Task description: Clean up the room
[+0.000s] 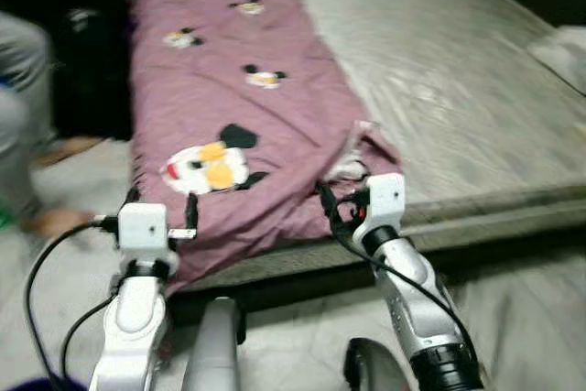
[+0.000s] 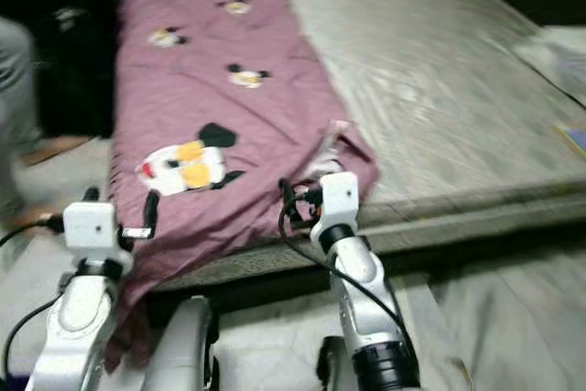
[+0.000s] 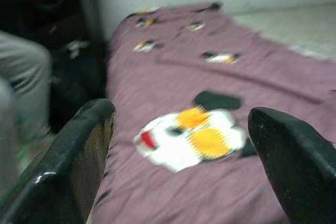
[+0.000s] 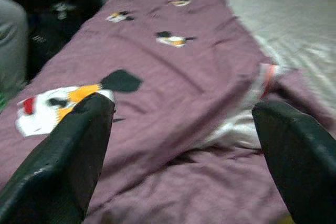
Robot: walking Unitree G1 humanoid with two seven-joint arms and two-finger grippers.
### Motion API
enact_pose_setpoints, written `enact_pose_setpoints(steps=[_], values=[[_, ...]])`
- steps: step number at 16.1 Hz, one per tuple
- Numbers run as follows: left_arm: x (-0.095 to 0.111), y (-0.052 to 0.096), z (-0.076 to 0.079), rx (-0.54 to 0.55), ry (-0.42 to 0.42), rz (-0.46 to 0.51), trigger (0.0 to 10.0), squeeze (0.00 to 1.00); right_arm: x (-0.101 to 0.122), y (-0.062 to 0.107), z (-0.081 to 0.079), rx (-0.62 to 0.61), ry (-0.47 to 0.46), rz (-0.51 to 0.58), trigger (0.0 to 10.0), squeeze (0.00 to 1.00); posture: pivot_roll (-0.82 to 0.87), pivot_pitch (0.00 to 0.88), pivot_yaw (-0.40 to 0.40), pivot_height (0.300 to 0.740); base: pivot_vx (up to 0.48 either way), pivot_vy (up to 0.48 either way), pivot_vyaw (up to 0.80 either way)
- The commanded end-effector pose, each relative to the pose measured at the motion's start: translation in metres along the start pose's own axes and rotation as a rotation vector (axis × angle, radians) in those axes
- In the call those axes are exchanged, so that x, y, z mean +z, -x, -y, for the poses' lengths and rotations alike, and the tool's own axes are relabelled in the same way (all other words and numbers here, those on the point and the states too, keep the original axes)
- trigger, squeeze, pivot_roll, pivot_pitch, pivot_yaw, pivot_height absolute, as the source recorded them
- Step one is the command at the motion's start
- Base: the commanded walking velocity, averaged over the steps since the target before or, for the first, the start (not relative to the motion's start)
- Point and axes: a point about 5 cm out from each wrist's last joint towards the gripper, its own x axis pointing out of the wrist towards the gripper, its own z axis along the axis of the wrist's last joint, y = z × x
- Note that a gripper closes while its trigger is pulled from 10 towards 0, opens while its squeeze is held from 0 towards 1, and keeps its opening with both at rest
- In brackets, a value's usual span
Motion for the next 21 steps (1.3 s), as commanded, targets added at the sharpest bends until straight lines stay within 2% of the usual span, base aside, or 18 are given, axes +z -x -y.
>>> enact_pose_setpoints(steps=[1,4,11,17,21], values=[[-0.0041,0.0025,0.0038,-0.009,0.005,-0.018,10.0,0.0,-0.0043,0.0012,0.006,-0.013,0.028,-0.02,10.0,0.0,0.08,0.156,-0.05,0.62,0.0,0.0,0.0],[-0.0046,0.0018,0.006,-0.015,0.009,-0.018,10.0,0.0,-0.005,0.001,0.0047,-0.012,0.034,-0.022,10.0,0.0,0.07,0.16,-0.053,0.62,0.0,0.0,0.53],[-0.0043,-0.0017,0.0073,-0.019,0.014,-0.018,10.0,0.0,-0.0054,-0.0007,0.0036,-0.006,0.004,-0.017,10.0,0.0,0.07,0.167,-0.053,0.615,0.0,0.0,0.0],[-0.004,-0.003,0.0082,-0.024,0.012,-0.017,10.0,0.0,-0.0063,-0.001,0.0012,0.002,-0.007,-0.015,10.0,0.0,0.07,0.164,-0.049,0.54,0.0,0.0,0.0],[-0.0034,-0.0038,0.009,-0.021,0.013,-0.015,10.0,0.0,-0.0065,-0.0017,0.0008,-0.001,-0.003,-0.02,10.0,0.0,0.07,0.163,-0.048,0.51,0.0,0.0,0.0]])
